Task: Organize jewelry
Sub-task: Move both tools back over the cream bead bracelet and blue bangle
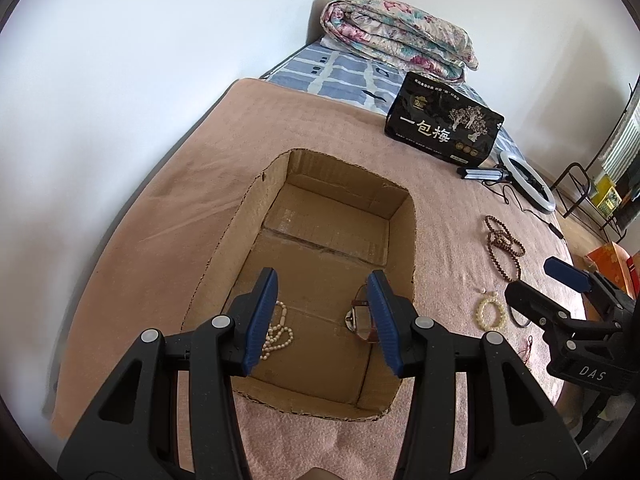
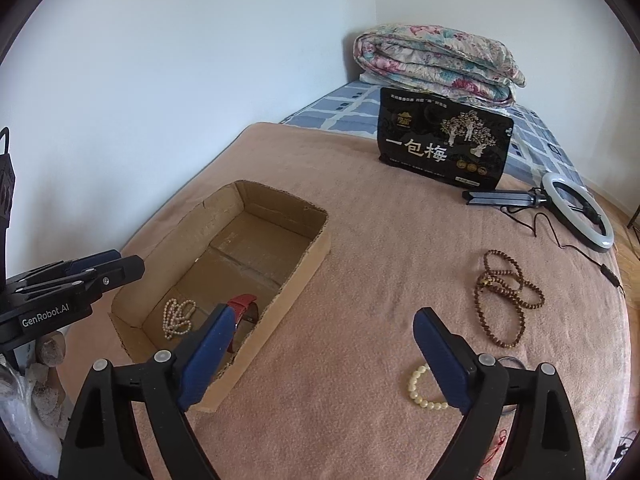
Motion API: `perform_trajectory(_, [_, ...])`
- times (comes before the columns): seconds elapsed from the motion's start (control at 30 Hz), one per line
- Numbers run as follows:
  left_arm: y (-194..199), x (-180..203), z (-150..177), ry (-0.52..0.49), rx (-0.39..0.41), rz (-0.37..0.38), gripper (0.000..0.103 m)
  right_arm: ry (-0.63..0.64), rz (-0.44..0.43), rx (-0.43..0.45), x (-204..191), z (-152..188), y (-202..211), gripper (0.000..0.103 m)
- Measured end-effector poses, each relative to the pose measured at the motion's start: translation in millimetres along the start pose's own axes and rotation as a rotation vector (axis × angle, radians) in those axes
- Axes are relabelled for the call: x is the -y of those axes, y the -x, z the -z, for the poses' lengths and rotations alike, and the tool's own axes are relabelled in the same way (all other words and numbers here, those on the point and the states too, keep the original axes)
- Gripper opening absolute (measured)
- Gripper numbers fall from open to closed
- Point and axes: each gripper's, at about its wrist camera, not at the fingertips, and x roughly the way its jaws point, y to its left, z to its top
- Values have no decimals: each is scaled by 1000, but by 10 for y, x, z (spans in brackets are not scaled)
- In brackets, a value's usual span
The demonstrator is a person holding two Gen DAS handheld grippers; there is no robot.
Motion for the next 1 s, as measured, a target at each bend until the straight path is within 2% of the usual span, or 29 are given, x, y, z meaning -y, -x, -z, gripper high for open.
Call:
perform_trajectory(0.13, [19,156,3,-23,1,22,48,-16,26,8,188,15,97,94])
perform_trajectory(0.2, [21,244,9,-35,1,36,53,-27,38,13,286,31,143,95])
perform_trajectory(0.57, [-16,804,82,-116,-19,108,54,-90,121,36,883,192,403,100])
perform_trajectory(1.0, [-341,1545,259,-220,-102,168,54,-217,220,-15,1713,689,353,102])
